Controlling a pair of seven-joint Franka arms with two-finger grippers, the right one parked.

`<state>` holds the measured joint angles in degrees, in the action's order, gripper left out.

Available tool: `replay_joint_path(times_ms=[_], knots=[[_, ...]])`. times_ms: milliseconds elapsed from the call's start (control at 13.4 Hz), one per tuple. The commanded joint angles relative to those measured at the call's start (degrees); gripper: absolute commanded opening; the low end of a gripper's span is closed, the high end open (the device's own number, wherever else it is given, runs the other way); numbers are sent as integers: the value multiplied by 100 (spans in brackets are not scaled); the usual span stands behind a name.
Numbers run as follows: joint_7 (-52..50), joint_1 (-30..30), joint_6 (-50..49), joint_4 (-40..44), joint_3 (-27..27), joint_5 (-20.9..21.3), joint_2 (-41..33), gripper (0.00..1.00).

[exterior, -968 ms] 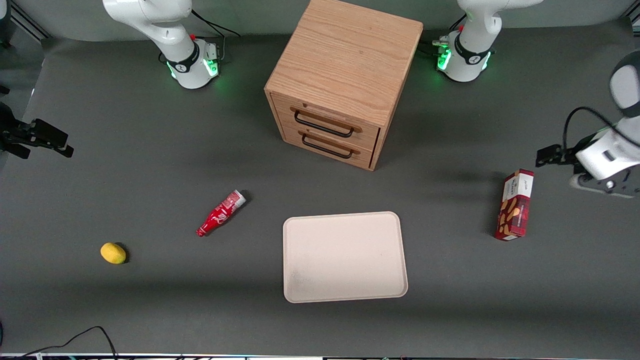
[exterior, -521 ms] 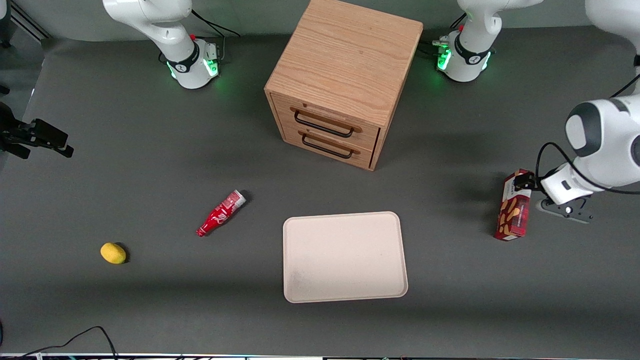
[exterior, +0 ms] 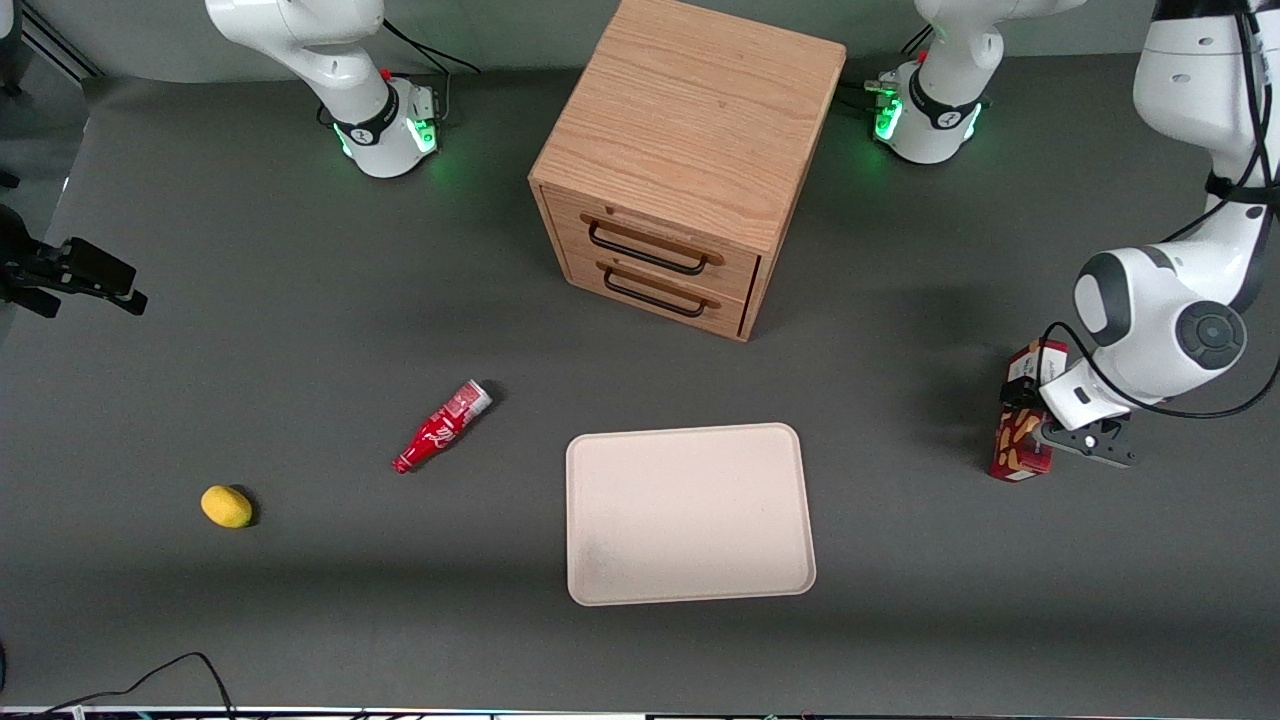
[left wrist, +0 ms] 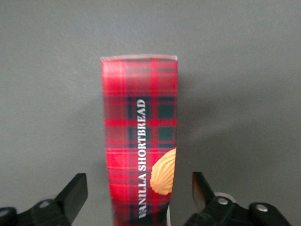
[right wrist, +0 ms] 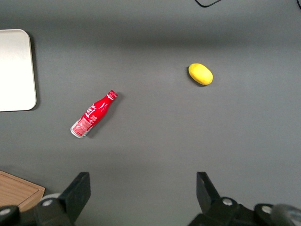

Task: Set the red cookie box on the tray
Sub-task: 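Close the left gripper on the cookie box's end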

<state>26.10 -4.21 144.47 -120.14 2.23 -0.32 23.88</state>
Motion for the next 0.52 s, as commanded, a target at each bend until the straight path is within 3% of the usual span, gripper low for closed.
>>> replay_joint_path(times_ms=[0, 74, 447], knots=[[97, -44, 117, -150, -12, -90, -85, 6], [114, -62, 99, -141, -12, -108, -94, 0], [115, -88, 82, -132, -12, -117, -103, 0]])
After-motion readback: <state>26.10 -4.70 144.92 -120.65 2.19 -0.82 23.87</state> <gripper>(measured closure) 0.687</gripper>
